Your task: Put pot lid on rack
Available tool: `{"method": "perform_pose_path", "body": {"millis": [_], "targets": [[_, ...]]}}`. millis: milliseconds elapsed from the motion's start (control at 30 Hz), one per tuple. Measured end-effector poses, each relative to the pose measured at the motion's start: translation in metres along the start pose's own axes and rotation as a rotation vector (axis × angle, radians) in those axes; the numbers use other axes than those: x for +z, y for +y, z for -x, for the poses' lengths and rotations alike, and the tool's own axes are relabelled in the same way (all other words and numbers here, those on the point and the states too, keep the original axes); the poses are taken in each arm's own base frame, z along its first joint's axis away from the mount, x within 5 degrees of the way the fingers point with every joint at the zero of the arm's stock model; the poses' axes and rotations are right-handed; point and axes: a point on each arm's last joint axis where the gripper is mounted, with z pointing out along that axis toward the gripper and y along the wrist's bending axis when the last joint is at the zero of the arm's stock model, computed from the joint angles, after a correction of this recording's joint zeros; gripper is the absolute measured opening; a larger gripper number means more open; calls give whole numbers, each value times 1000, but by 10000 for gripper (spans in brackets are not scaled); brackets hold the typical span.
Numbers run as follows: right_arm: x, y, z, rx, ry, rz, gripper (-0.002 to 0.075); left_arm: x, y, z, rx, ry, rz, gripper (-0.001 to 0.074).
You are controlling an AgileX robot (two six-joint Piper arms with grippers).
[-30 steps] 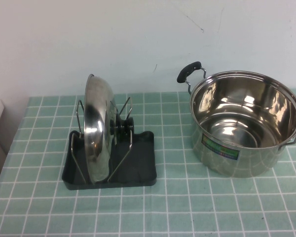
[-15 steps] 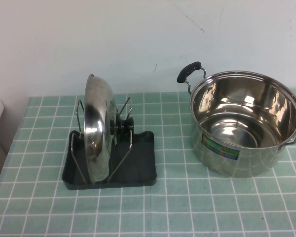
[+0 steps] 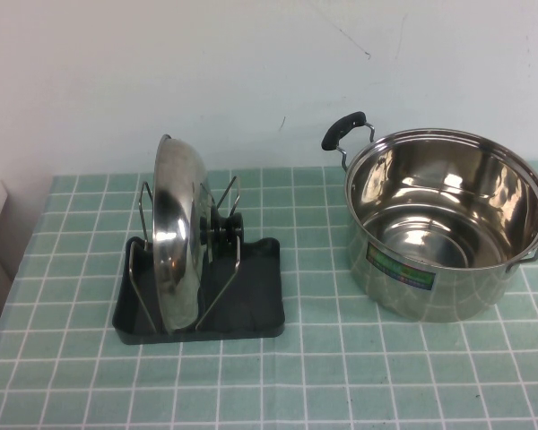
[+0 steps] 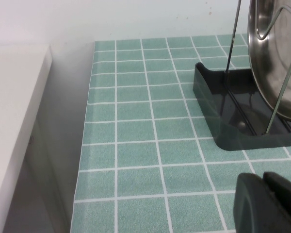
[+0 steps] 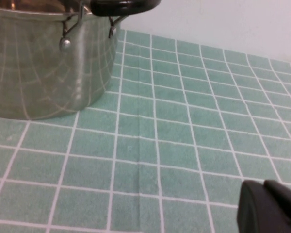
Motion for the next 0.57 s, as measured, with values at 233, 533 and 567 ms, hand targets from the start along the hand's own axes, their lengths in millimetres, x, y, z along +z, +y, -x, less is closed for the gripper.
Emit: {"method": "perform_pose_path", "body": {"millis": [233, 533, 567], "targets": [[0, -1, 0, -4, 1, -6, -1, 0, 0, 0, 0, 0, 0, -2], [0, -1, 0, -5, 1, -7, -1, 0, 0, 0, 0, 0, 0, -2], [0, -1, 0, -5, 1, -7, -1, 0, 0, 0, 0, 0, 0, -2]]}}
